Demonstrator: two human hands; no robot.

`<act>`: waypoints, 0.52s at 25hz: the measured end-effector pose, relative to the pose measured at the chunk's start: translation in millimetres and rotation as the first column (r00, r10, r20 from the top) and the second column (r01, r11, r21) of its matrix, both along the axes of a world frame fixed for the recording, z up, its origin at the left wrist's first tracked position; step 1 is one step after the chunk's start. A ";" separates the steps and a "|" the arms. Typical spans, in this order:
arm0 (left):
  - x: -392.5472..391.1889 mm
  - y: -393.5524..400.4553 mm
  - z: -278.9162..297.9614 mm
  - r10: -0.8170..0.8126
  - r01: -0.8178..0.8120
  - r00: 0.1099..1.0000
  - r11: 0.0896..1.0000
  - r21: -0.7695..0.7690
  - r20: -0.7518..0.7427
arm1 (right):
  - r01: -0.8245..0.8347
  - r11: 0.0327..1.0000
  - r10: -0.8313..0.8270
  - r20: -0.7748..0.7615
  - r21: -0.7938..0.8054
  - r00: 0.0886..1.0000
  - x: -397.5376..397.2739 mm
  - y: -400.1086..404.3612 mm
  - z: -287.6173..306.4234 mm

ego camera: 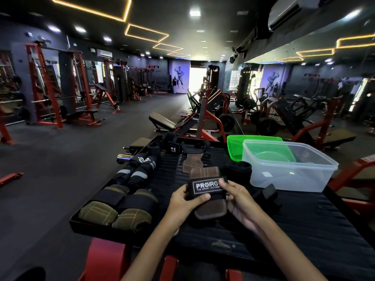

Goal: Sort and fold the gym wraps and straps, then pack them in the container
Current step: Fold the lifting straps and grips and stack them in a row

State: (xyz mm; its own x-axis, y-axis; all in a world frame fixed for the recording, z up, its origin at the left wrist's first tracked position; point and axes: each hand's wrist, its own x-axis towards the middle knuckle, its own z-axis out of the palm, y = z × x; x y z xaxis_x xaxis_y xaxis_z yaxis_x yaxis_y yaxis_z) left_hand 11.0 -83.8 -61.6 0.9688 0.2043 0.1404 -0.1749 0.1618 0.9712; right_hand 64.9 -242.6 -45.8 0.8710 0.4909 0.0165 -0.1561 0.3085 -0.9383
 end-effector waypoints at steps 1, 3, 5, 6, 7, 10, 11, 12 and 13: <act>0.4 -0.7 0.0 -0.010 0.010 1.000 1.000 -0.015 0.003 | -0.026 0.999 0.027 -0.040 0.034 0.999 -1.2 0.0 2.0; -0.5 -1.3 1.2 -0.037 0.038 0.999 0.998 -0.040 0.033 | -0.058 0.998 0.060 -0.051 0.035 0.997 -0.6 -0.4 3.6; -2.1 -2.1 2.3 -0.097 0.102 0.994 0.989 -0.109 0.043 | -0.052 0.999 0.052 -0.018 -0.001 0.999 2.2 -0.6 2.9; -2.4 -2.0 3.0 -0.106 0.110 0.994 0.984 -0.140 0.032 | -0.044 0.999 0.044 -0.004 -0.021 0.999 3.3 -0.4 2.0; -1.8 -0.6 3.6 -0.090 0.092 0.996 0.983 -0.159 0.019 | -0.039 0.999 0.039 0.009 -0.037 0.999 3.6 -0.1 0.9; 0.1 3.2 3.2 -0.011 0.012 1.000 0.992 -0.129 0.010 | -0.059 0.996 0.061 0.020 -0.059 0.998 2.4 1.0 -2.2; -0.1 4.8 2.5 0.012 -0.011 1.000 0.998 -0.069 0.017 | -0.073 0.995 0.075 0.028 -0.068 0.997 1.7 1.3 -2.7; 0.2 6.5 1.2 0.034 -0.034 0.999 0.999 0.015 0.029 | -0.075 0.994 0.078 0.043 -0.083 0.996 1.3 1.2 -3.2; 0.5 7.8 -1.1 0.046 -0.050 0.998 0.994 0.097 0.042 | -0.056 0.992 0.064 0.069 -0.110 0.996 0.3 1.0 -2.4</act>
State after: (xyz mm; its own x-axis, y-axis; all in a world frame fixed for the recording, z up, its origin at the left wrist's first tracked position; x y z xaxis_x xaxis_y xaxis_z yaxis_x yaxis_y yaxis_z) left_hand 11.5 -76.0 -62.7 0.9514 0.2340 0.1999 -0.2187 0.0571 0.9741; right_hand 65.2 -241.6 -48.2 0.8384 0.5446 0.0221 -0.1020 0.1966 -0.9752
